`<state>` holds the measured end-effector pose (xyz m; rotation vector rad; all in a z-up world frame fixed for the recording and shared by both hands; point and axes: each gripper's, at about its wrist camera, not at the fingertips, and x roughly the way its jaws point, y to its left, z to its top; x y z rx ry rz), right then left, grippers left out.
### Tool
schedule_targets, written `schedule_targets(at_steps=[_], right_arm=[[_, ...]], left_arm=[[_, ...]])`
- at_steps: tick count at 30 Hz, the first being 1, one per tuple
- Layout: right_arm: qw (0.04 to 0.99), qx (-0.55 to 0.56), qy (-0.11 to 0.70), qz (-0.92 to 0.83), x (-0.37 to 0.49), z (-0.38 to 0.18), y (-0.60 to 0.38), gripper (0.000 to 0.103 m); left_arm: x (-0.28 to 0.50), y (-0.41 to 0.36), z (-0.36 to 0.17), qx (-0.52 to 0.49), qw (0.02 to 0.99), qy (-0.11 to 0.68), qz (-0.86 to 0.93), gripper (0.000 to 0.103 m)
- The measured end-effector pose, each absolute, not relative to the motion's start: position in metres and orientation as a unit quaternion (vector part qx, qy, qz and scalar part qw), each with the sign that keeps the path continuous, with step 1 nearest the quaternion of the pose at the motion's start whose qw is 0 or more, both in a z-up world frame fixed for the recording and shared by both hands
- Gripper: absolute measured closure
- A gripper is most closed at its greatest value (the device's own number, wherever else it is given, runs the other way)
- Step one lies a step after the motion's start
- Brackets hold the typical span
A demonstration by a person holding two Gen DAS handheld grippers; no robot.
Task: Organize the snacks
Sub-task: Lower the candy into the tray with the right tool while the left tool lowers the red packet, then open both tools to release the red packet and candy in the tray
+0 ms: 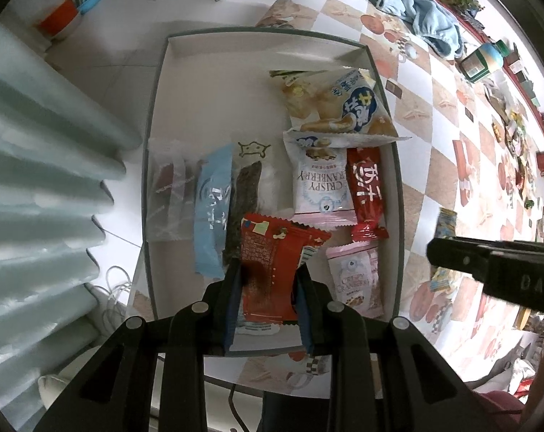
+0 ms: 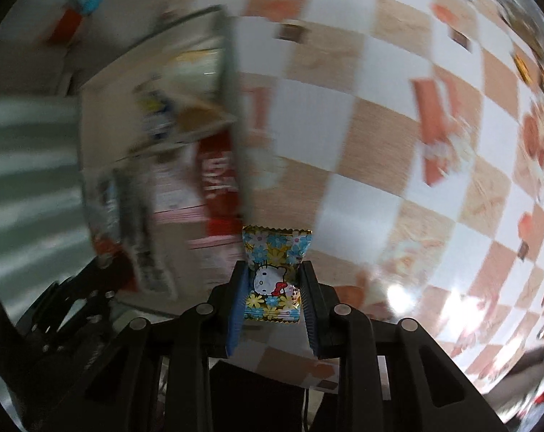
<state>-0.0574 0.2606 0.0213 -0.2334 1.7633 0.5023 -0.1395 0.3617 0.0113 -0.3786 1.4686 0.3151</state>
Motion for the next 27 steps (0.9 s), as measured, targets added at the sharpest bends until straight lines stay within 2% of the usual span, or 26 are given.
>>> schedule_targets(at_steps=[4,6,7,8,9,10,16,18,19,20,21,27], right_arm=[[0.59,-0.127,0.756,0.255,-0.077,0.02,0.289,0.073],[0.583,-0.145,0.756,0.261,-0.084,0.018,0.296,0.071],[0.581,-0.15,0.756,0.262,-0.093,0.01,0.3,0.069],[0.58,-0.155,0.755,0.262,-0.088,0.01,0.295,0.049],[0.583,-0.156,0.753,0.262,-0.089,0.01,0.295,0.029],[0.586,-0.155,0.75,0.263,-0.09,0.011,0.296,0.024],[0.583,-0.16,0.753,0.261,-0.091,0.011,0.292,0.024],[0.581,-0.158,0.755,0.26,-0.088,0.014,0.285,0.023],[0.581,-0.157,0.755,0.259,-0.087,0.014,0.283,0.02],[0.583,-0.155,0.755,0.258,-0.085,0.014,0.285,0.008],[0.585,-0.152,0.754,0.257,-0.084,0.012,0.285,0.001],[0.587,-0.141,0.757,0.249,-0.077,0.014,0.277,0.001]], left_arm=[[-0.139,0.359,0.009,-0.169,0.714,0.665,0.14,0.072],[-0.138,0.357,0.009,-0.16,0.713,0.668,0.139,0.064],[-0.138,0.356,0.008,-0.154,0.712,0.67,0.142,0.052],[-0.139,0.355,0.008,-0.147,0.712,0.671,0.147,0.037],[-0.139,0.355,0.008,-0.142,0.713,0.669,0.151,0.031],[-0.14,0.355,0.009,-0.143,0.715,0.668,0.152,0.025],[-0.14,0.355,0.009,-0.137,0.709,0.675,0.152,0.018],[-0.14,0.354,0.011,-0.133,0.709,0.676,0.151,0.011],[-0.14,0.353,0.012,-0.132,0.709,0.676,0.151,0.004],[-0.14,0.353,0.013,-0.132,0.71,0.675,0.151,0.0],[-0.14,0.352,0.014,-0.131,0.711,0.674,0.152,0.0],[-0.134,0.347,0.015,-0.122,0.705,0.682,0.15,0.0]])
